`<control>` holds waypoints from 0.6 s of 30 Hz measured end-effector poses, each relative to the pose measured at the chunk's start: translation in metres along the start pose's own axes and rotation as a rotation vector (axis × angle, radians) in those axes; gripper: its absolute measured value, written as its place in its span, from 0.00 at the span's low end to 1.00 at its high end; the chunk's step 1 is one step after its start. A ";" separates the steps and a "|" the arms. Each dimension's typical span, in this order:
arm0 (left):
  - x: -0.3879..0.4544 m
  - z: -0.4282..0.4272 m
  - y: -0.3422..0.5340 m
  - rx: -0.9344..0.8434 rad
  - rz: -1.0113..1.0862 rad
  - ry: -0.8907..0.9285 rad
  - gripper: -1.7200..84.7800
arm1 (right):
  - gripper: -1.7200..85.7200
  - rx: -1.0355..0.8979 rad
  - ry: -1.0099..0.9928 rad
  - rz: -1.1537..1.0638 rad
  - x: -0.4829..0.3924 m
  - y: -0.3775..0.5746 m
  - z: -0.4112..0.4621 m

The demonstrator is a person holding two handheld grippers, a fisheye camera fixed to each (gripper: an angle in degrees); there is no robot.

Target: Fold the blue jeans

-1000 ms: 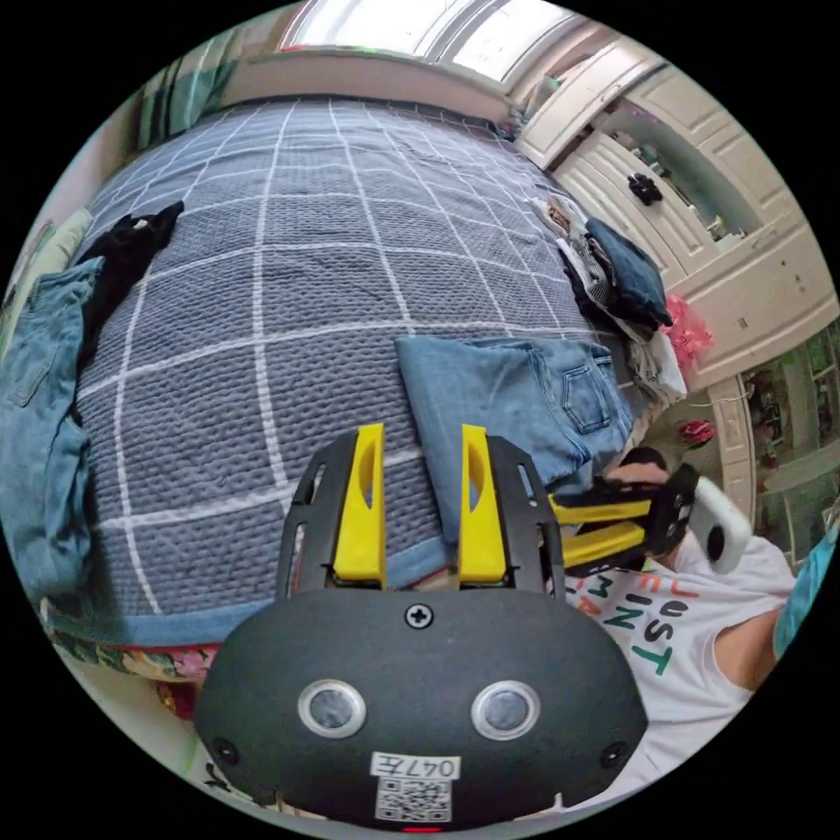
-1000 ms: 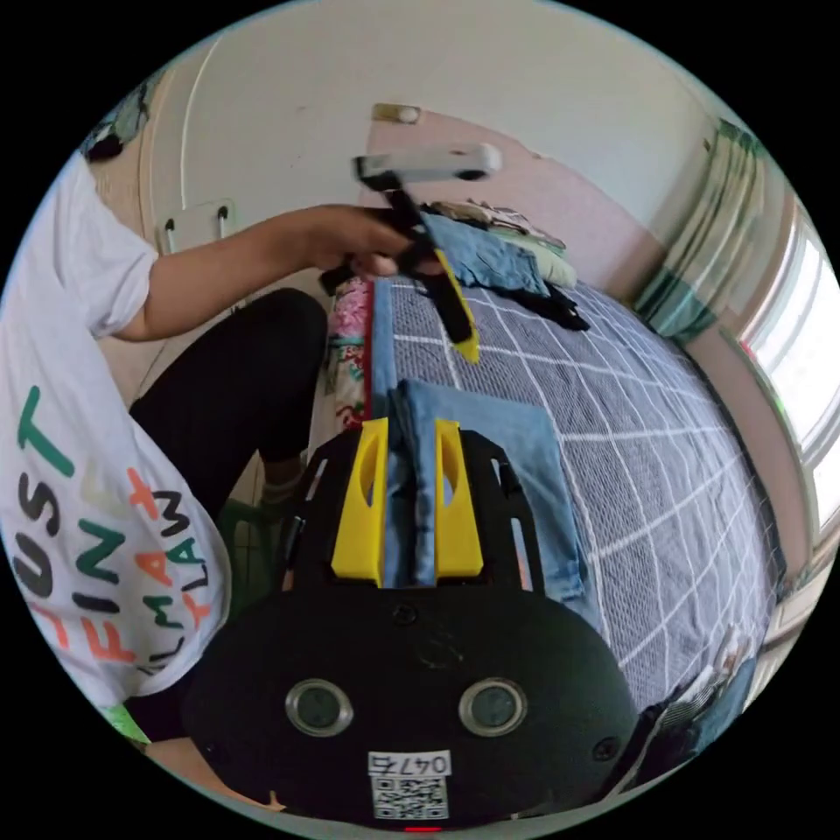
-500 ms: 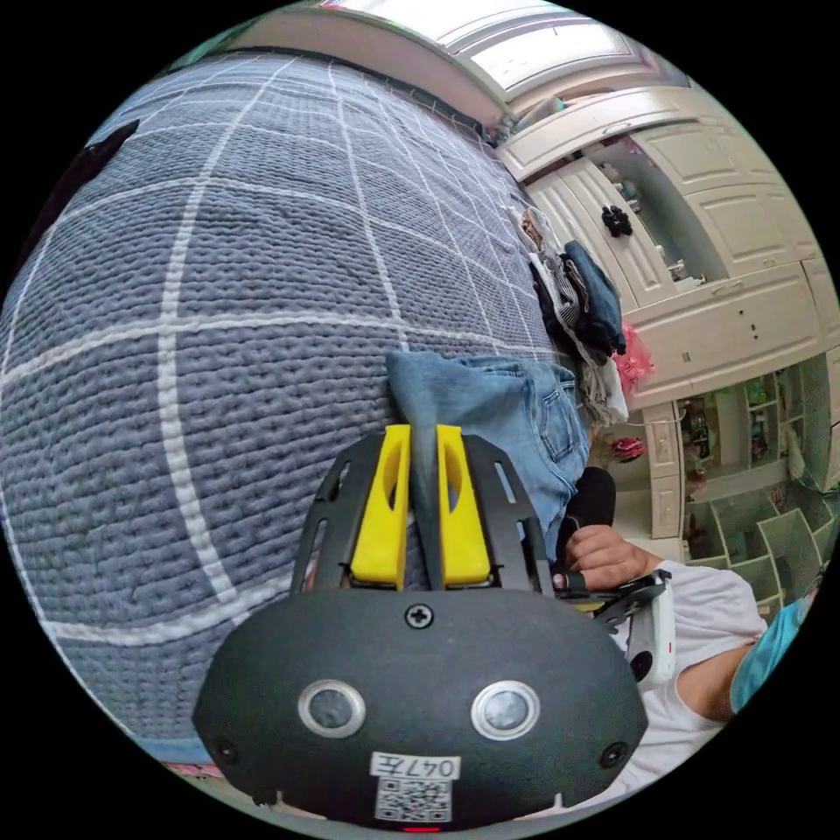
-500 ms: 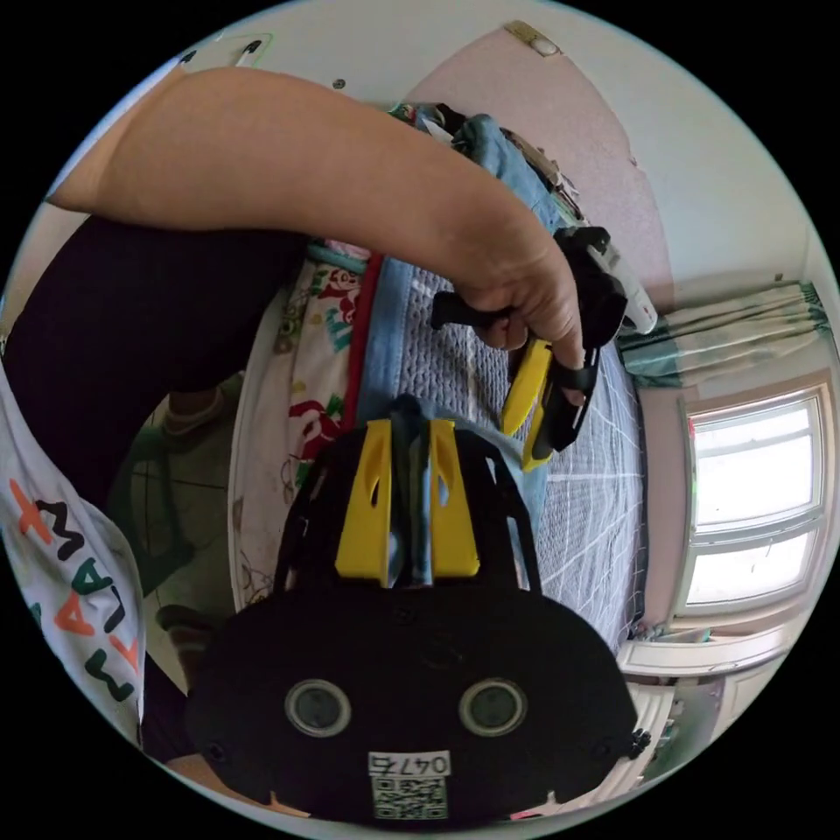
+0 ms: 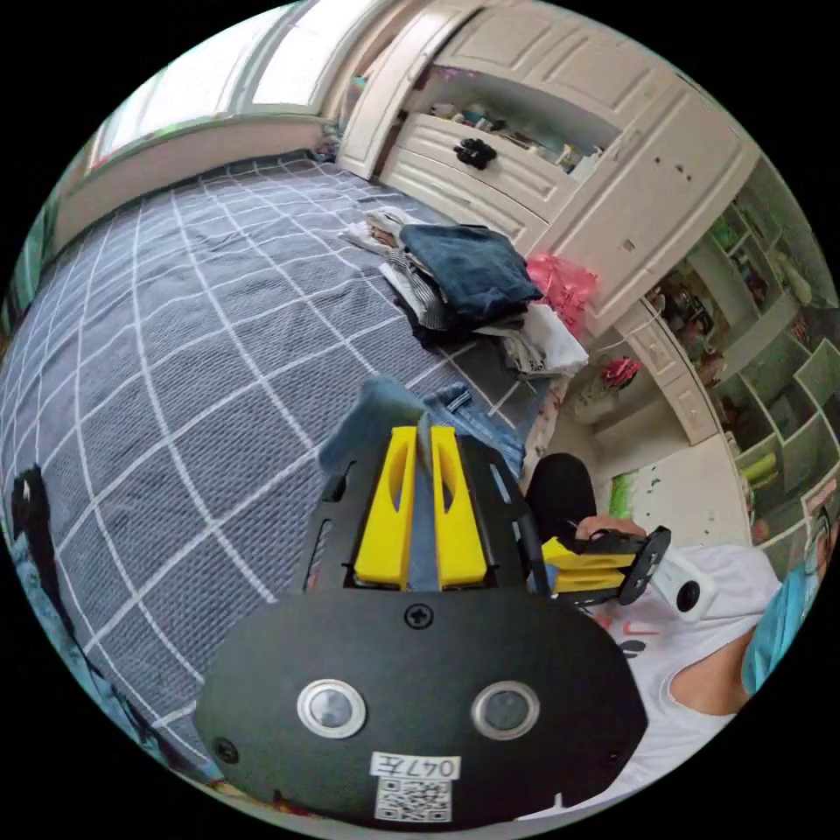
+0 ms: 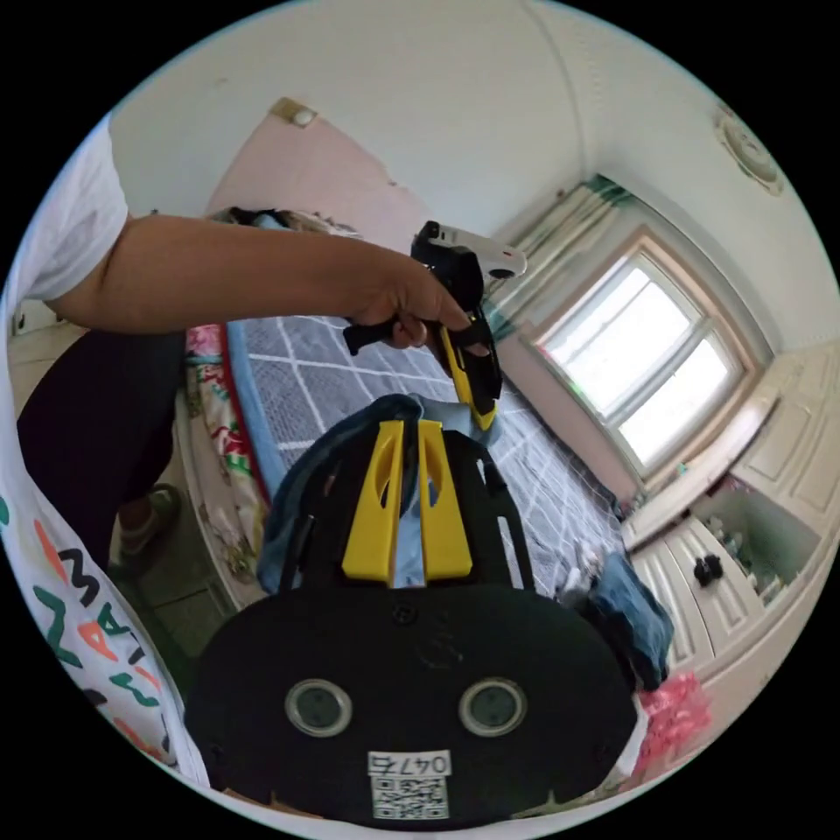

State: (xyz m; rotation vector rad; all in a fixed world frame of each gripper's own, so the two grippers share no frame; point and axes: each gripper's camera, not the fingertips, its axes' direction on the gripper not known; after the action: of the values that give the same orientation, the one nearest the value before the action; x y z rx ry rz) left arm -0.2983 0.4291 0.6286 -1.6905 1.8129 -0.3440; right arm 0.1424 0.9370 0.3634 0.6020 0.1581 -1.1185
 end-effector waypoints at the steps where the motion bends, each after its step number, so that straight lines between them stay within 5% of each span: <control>1: 0.011 0.012 -0.010 -0.014 0.017 -0.001 0.03 | 0.03 -0.037 0.034 0.047 0.023 0.018 -0.007; 7: 0.078 0.160 -0.078 -0.163 0.035 0.026 0.05 | 0.03 -0.336 0.082 0.222 0.114 0.119 -0.004; 13: 0.091 0.260 -0.090 -0.242 -0.041 0.181 0.14 | 0.07 -0.666 -0.141 0.278 0.162 0.199 0.034; 18: 0.098 0.230 -0.082 -0.206 0.060 0.127 0.14 | 0.06 -0.489 -0.140 0.431 0.206 0.224 0.010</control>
State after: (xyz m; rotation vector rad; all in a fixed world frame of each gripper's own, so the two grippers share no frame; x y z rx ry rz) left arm -0.0929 0.3744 0.4737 -1.7833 2.0477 -0.2511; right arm 0.4292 0.8349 0.3705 0.1075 0.1645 -0.6634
